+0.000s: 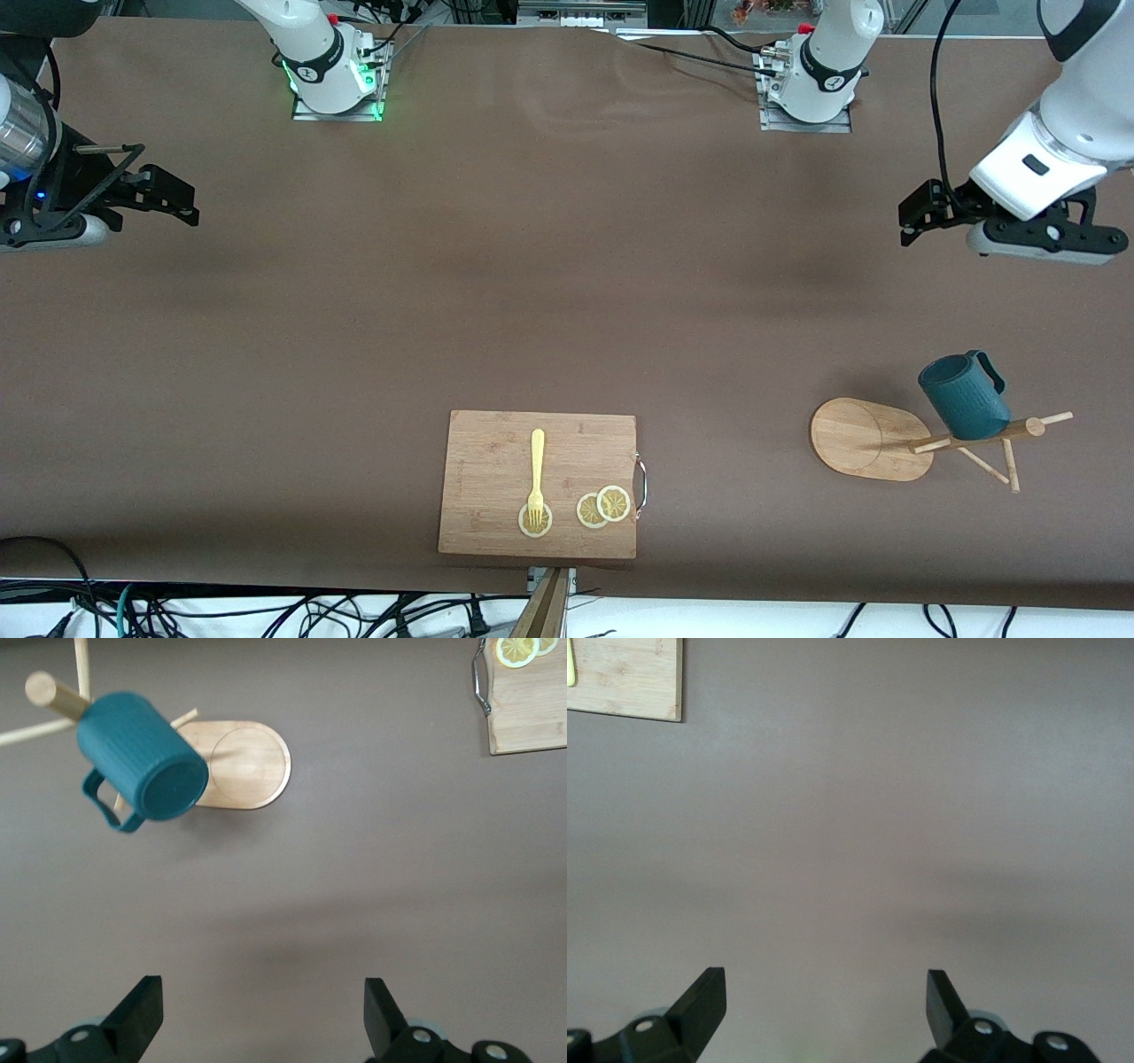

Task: Pass cup and hang on rack

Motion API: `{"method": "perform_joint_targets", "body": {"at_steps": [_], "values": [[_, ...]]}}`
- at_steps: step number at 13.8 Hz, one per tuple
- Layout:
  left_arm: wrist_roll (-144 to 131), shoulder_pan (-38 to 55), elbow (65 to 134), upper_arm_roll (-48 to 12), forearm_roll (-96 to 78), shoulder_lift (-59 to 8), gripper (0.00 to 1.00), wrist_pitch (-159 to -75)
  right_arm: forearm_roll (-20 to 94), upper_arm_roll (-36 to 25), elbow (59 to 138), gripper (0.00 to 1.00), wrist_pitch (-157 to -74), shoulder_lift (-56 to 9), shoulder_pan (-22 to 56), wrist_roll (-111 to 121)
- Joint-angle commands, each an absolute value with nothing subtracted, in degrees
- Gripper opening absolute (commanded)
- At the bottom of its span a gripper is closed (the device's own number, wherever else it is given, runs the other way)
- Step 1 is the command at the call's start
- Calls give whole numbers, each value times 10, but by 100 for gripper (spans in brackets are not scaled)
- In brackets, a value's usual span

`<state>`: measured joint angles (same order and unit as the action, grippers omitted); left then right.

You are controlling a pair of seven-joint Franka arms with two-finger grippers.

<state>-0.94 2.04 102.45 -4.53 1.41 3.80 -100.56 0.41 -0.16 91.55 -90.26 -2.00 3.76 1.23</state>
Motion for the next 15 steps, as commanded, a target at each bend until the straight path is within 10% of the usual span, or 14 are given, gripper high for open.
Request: {"method": "perform_joint_targets", "body": {"at_steps": [1, 15], "values": [[-19, 18, 1044, -52, 7, 48, 100, -1012, 15, 3, 912, 100, -899, -21, 32, 17], [-21, 22, 999, -53, 8, 14, 100, -982, 15, -1, 912, 100, -899, -22, 30, 17]]}}
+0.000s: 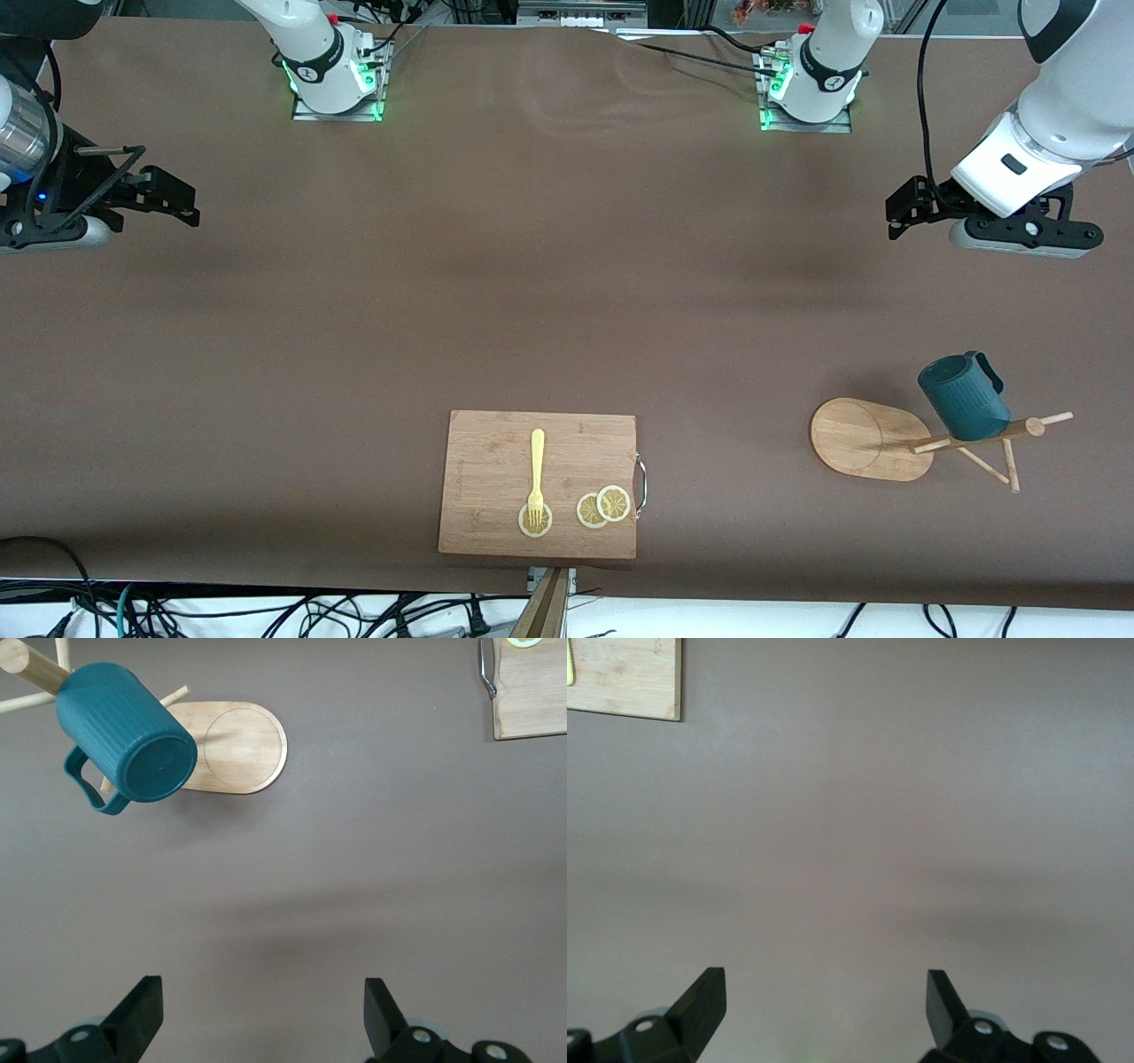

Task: Pass cup and hang on rack

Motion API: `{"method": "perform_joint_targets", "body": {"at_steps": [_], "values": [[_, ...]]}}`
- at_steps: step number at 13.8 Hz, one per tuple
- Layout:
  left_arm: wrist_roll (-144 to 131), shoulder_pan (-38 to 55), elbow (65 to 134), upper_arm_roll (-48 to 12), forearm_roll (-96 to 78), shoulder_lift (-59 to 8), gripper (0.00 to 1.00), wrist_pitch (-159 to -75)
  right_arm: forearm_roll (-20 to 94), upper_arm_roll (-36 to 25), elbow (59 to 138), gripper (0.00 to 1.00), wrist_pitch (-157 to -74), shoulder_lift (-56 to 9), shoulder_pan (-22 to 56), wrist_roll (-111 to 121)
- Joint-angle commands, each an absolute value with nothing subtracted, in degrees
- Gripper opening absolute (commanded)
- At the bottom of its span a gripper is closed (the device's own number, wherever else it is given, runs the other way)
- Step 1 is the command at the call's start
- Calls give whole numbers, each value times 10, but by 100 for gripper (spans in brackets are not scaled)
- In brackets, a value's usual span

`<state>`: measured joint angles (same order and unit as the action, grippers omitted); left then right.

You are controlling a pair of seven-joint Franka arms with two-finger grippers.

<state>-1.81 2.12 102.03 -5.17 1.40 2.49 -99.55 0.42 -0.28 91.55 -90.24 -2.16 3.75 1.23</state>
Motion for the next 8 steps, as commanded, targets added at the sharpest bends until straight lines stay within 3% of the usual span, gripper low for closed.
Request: {"method": "perform_joint_targets", "body": {"at_steps": [1, 8], "values": [[-21, 22, 999, -53, 8, 14, 100, -982, 15, -1, 912, 100, -899, -22, 30, 17], [-21, 22, 999, -53, 7, 14, 100, -976, 15, -1, 912, 100, -898, -22, 30, 17]]}}
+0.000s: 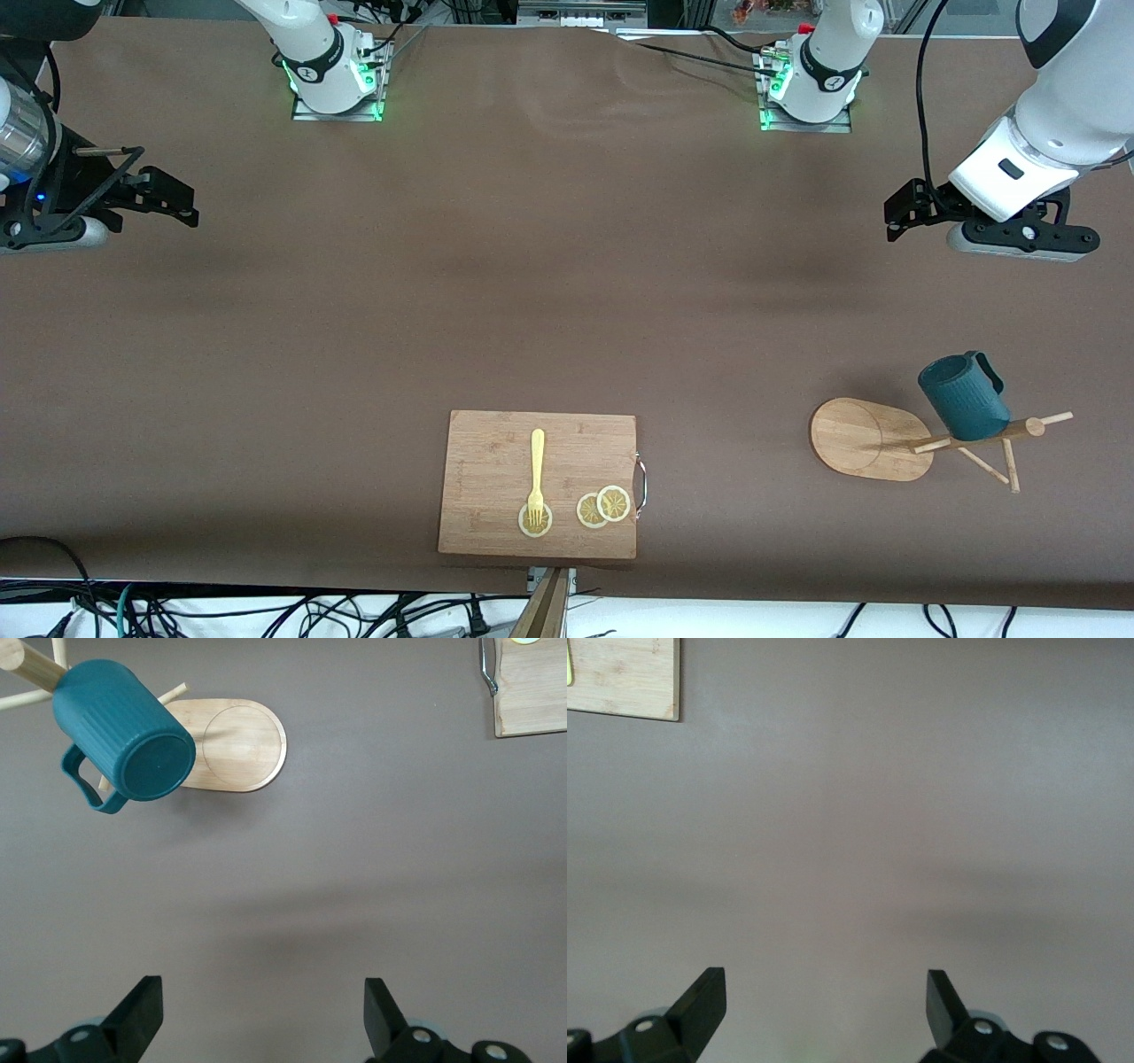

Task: Pass cup and hang on rack

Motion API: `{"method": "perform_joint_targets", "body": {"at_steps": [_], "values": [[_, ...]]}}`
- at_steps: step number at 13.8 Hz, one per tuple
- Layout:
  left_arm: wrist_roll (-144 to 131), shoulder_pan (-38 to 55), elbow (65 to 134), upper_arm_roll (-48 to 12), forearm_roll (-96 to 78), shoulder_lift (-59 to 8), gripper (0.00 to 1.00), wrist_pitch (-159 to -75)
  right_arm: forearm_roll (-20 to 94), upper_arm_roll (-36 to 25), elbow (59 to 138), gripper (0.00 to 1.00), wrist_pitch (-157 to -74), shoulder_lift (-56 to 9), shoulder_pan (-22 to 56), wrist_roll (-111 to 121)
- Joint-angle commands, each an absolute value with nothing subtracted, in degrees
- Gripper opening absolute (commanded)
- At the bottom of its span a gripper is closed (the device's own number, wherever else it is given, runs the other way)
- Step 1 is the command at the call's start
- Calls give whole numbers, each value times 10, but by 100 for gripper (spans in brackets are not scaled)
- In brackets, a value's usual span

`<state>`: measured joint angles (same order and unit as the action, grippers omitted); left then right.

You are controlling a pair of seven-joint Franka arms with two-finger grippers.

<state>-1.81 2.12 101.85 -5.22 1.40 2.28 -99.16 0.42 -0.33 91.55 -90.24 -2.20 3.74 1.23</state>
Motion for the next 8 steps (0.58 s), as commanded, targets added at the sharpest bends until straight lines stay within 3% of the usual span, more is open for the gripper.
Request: {"method": "perform_joint_targets", "body": {"at_steps": [1, 8], "values": [[-21, 22, 999, -53, 7, 15, 100, -976, 15, -1, 912, 100, -898, -22, 30, 17], [-22, 22, 999, -53, 7, 15, 100, -973, 15, -1, 912, 100, -898, -22, 30, 17]]}}
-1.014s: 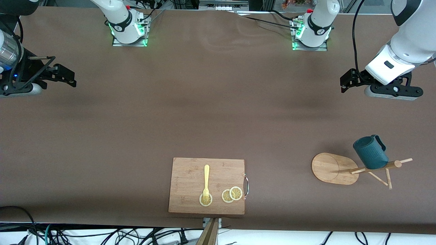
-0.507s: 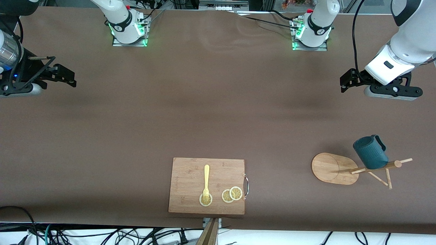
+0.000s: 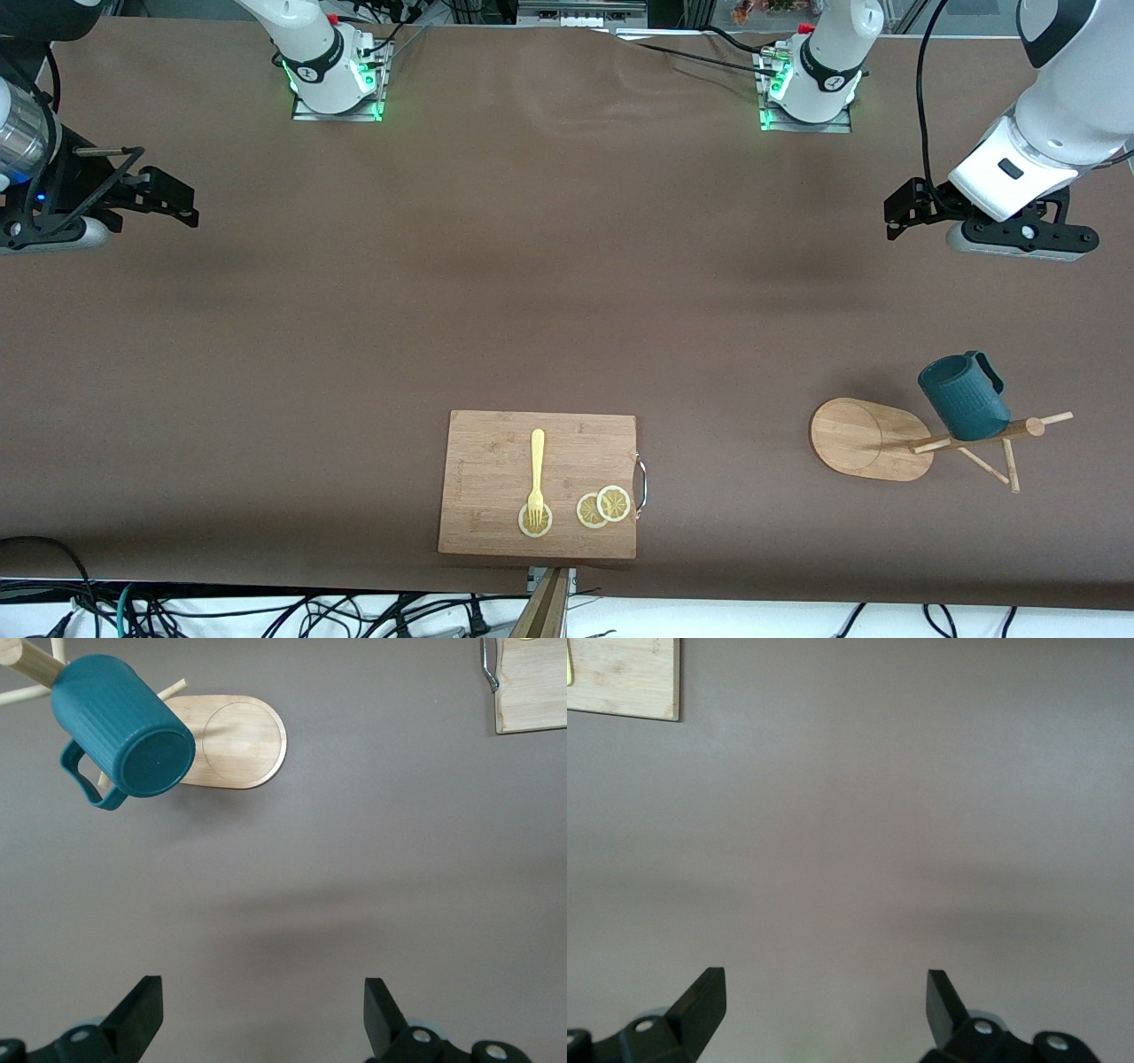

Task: Pass cup and hang on rack

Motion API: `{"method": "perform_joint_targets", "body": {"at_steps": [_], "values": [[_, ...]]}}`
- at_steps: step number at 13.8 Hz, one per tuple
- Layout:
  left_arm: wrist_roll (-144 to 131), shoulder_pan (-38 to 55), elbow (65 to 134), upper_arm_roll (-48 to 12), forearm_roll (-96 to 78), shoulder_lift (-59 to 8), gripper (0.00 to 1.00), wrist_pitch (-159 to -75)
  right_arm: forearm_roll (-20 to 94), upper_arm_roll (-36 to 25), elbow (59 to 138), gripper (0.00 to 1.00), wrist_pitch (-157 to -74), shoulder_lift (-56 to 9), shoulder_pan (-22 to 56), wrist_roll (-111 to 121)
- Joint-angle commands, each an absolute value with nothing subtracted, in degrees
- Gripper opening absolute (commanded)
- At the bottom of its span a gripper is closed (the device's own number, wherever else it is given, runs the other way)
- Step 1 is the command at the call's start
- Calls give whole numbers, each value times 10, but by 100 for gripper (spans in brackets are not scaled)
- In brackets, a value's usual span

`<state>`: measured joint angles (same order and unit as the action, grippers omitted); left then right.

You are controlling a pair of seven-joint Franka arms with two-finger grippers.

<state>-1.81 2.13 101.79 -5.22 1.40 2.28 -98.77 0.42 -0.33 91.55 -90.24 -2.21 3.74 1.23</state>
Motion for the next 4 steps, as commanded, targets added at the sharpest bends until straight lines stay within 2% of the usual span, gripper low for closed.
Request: {"method": "perform_joint_targets", "body": {"at_steps": [1, 4], "values": [[-22, 23, 999, -53, 7, 15, 100, -972, 15, -1, 912, 100, -898, -22, 30, 17], [-23, 23, 999, -53, 6, 15, 100, -970, 15, -1, 912, 100, -898, -22, 30, 17]]}}
